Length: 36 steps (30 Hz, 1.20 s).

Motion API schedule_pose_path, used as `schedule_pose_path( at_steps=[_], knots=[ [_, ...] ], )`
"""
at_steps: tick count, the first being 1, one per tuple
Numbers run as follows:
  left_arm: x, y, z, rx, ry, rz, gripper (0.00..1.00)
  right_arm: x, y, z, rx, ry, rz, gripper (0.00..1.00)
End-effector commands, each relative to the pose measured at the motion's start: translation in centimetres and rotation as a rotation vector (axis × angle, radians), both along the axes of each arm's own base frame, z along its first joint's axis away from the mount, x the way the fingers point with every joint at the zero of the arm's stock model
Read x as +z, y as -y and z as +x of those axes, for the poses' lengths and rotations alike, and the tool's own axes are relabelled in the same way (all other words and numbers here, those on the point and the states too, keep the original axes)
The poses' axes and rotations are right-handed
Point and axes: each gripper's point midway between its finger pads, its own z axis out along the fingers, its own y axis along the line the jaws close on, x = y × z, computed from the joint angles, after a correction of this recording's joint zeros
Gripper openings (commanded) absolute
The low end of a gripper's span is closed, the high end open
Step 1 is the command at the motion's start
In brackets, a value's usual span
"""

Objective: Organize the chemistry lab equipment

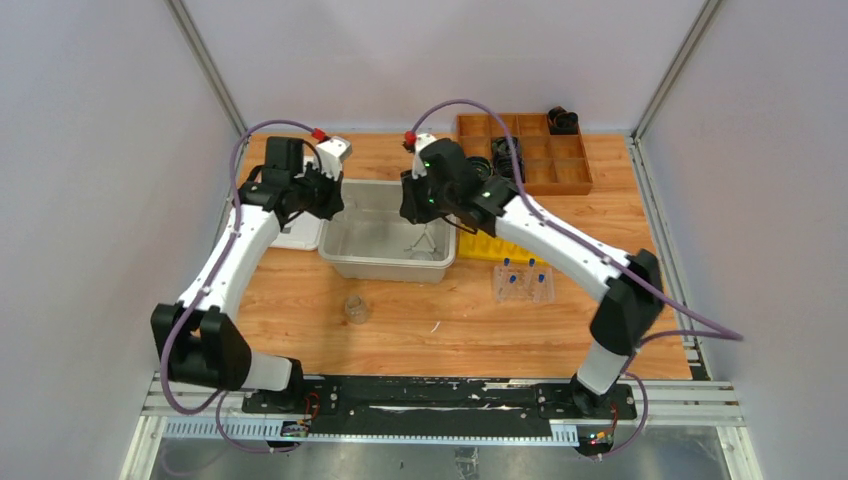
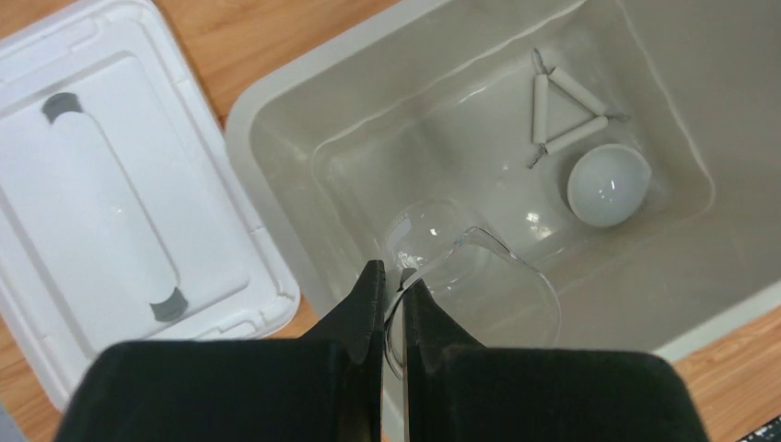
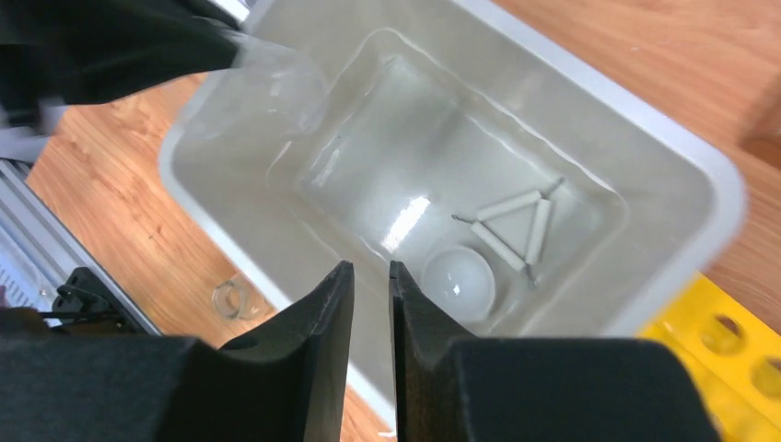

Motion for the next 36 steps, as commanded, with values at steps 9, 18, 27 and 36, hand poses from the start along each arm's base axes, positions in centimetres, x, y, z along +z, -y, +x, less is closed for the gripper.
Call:
schedule_pose_path(
  at_steps=[9,18,27,36],
  knots=[
    [-7.1,3.4,5.9,-0.029,-0.027,0.159,0.0,2.0,6.3,-5.7,-0.122,0.133,0.038,0.35],
    [-9.9,2.8,7.8,0.017,-0.028,0.253,0.05,-0.8,7.0,-8.4,-0.112,0.091,0.003,0.34],
    [-5.8,4.3,6.7,-0.008,-0.004,0.147,0.61,-1.1,4.0,-9.6,-0.048,0.118,-0.019,0.4],
    [8.8,5.6,3.1,-0.059,0.189,-0.043,0.8,-2.2,-3.5,-13.2,0.181,0.17,-0.059,0.45]
  ],
)
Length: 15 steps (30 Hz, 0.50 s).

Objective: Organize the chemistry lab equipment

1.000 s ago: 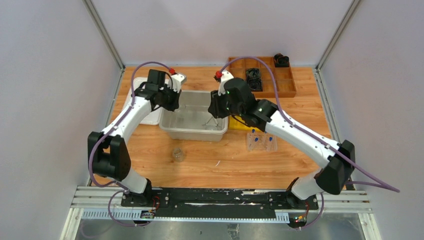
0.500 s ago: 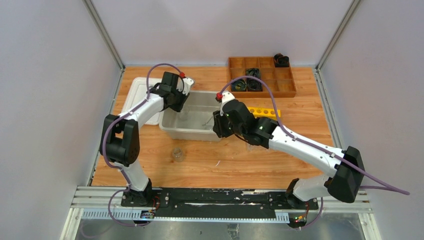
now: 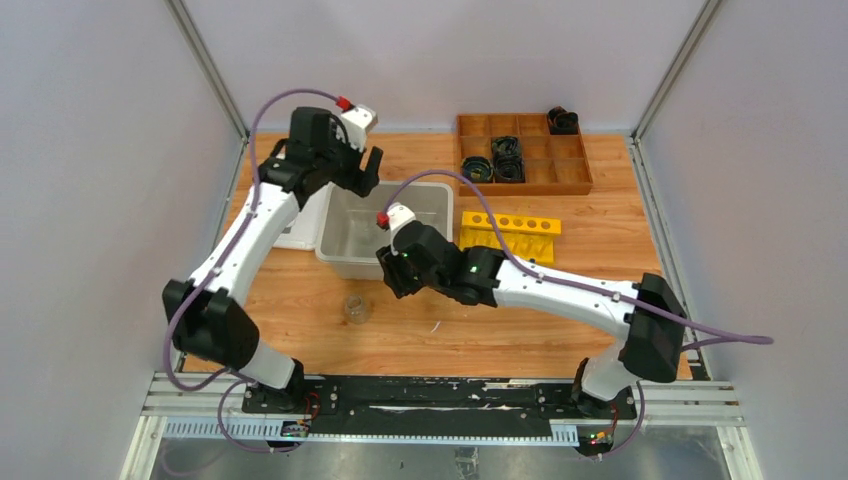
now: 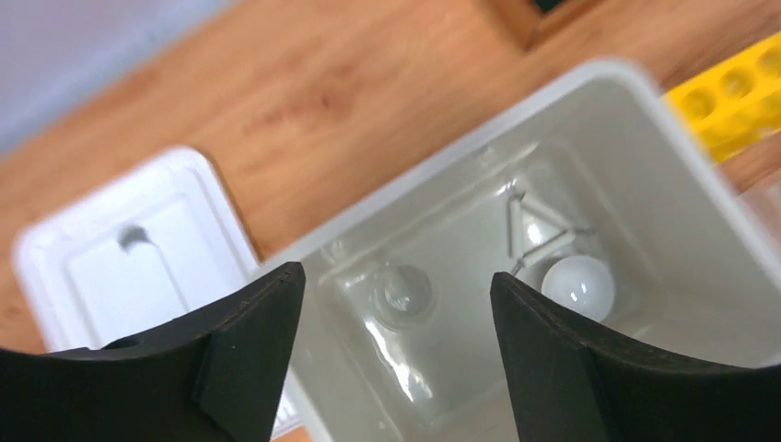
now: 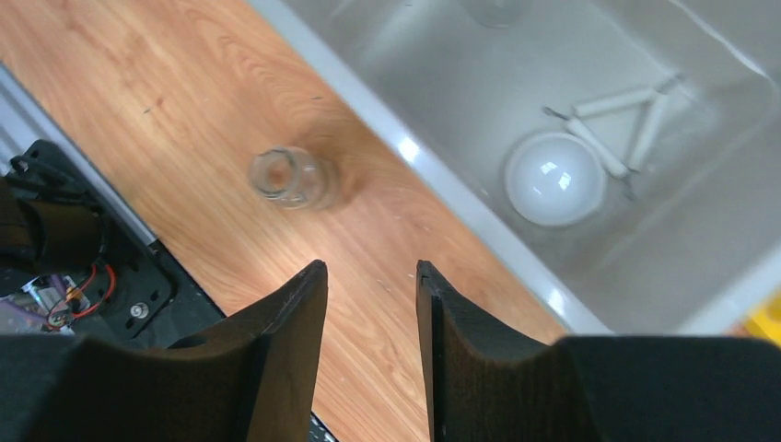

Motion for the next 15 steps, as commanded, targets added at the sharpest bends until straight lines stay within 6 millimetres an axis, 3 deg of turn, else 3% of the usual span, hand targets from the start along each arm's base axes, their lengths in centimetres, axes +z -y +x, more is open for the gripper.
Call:
schedule_pose_path(
  at_steps=[1,3,5,10,15],
  knots=[
    [9.1,-0.5,-2.9,-0.019,0.134,-0.083,0.82,1.0,-4.6,-1.9,0.147,0.076,0.004,0.46],
    [10.5,-2.4,-3.8,0.021,0.151,-0.084,0.92,0.3,-6.4,-2.9,0.204,0.084,-0.016,0.46],
    [10.4,-5.1,-4.7,0.071,0.143,-0.054,0.99,-0.4,-7.8,-3.4,0.245,0.09,-0.036,0.46],
    [6.4,-13.2,-6.7,0.222,0.056,-0.004,1.0,-2.7,-10.0,-3.6,0.312,0.08,-0.093,0.48],
    [1.0,-17.9,-9.7,0.283,-0.057,0.013,1.0,-4.7,-10.8,-3.6,0.359,0.071,-0.147,0.49]
  ],
)
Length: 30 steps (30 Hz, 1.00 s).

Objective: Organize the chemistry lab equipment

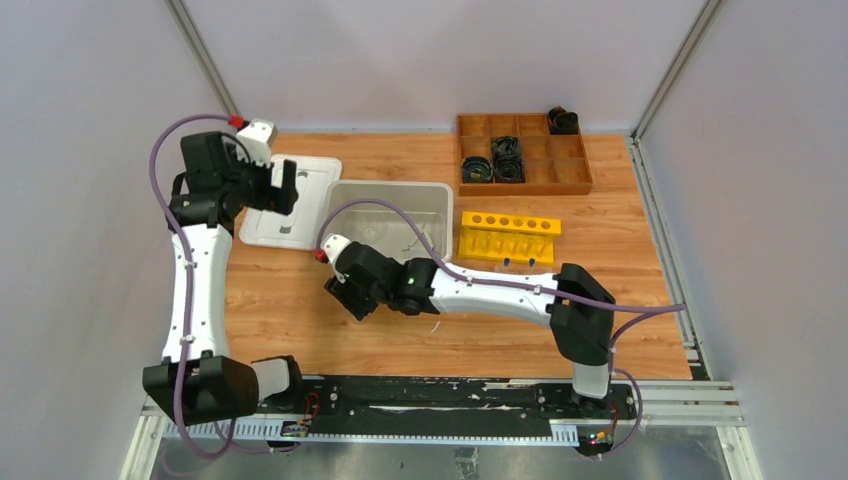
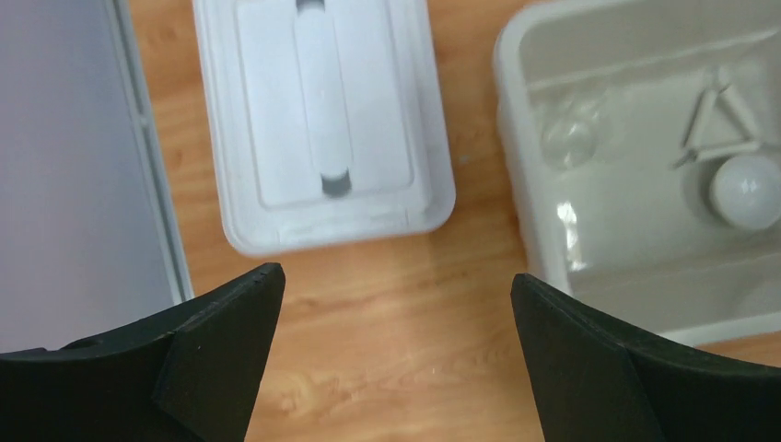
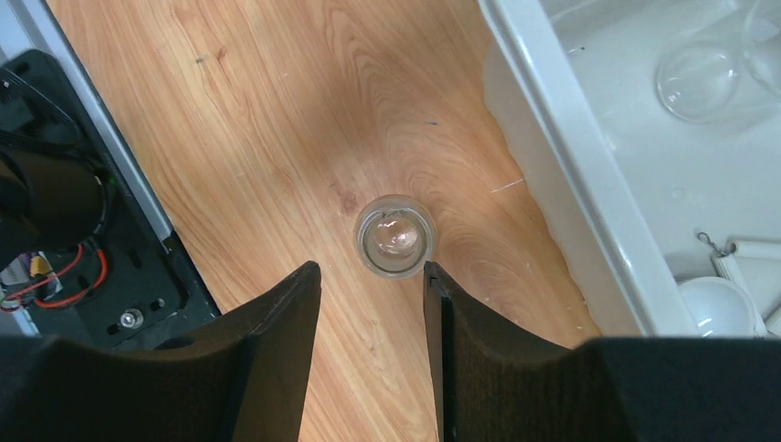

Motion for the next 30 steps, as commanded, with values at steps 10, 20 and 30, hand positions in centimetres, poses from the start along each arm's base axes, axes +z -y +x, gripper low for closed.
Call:
schedule_pose_path(
  at_steps=[10,20,30],
  knots=[
    [-13.4,-3.4,-6.3,-0.059,-0.331,-0.022,1.0,-3.8,-0.6,0.4,0.059,0.022,-0.143,0.52],
    [-16.5,-3.4,-5.4,-0.117,-0.386,-0.044,0.98,-5.9,-0.9,0.9,0.059,0.035,-0.189,0.56],
    [-16.8,-3.8,-5.1,-0.115,-0.395,-0.032,0.93,-4.2,-1.1,1.2,0.064,0.064,-0.164,0.26]
  ],
)
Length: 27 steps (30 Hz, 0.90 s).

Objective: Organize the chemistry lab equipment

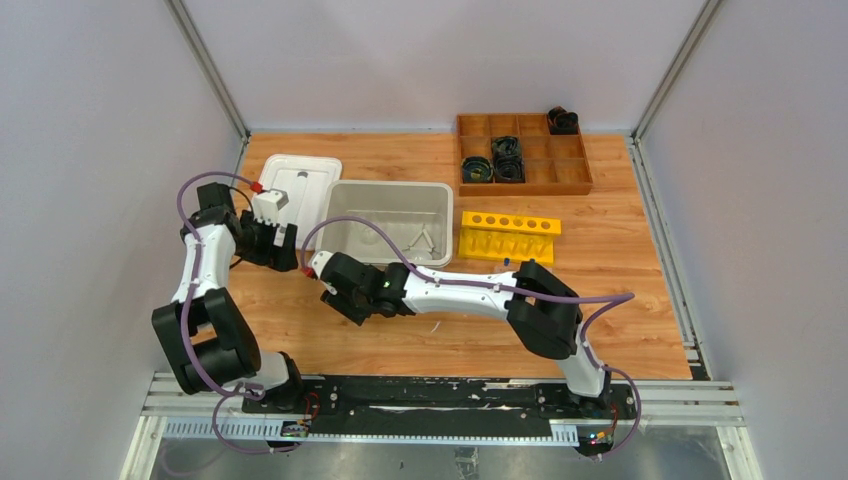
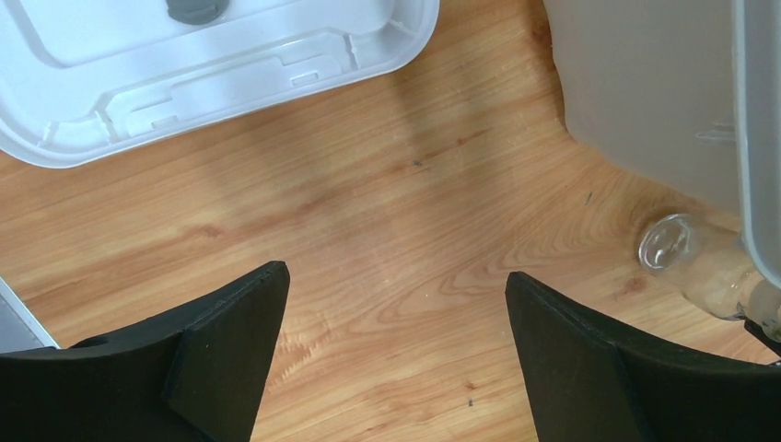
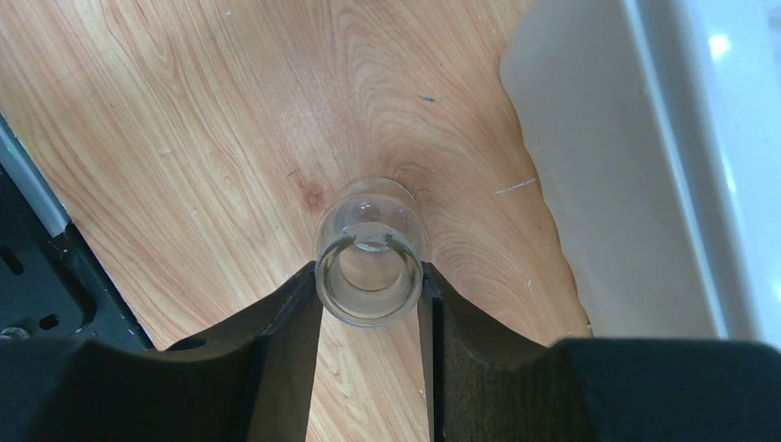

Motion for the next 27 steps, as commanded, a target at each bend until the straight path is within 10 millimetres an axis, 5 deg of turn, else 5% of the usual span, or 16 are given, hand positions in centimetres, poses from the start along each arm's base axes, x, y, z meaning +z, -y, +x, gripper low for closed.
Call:
schedule_pose_path(
  at_steps=[1,6,13,17,22,27],
  knots=[
    [0.9,-0.4,0.9,-0.017,0.053,0.018,0.93,2.3,-0.3,0.3,0.011,0.044,0.026,0.19],
    [1.0,-0.5,1.2,-0.012,0.06,0.02,0.93,6.3,0.3,0.4,0.008,0.075,0.083,0.0],
    [1.0,-0.6,2.0,-0.007,0.063,0.006,0.92,16.5,2.8,1.9,-0.047,0.128,0.236,0.0],
    [0.8,-0.9,2.4,0.017,0.06,0.001,0.91,20.5,4.6,4.2,-0.101,0.109,0.313,0.0],
    [0.9,-2.2,3.8,0.132,0.079,0.022,0.9,20.2,6.2,8.4,-0.19,0.066,0.306,0.0],
    [1.0,-2.7,5.8,0.196,0.082,-0.012,0.88,16.2,6.0,11.2,-0.225,-0.024,0.228,0.0]
  ],
)
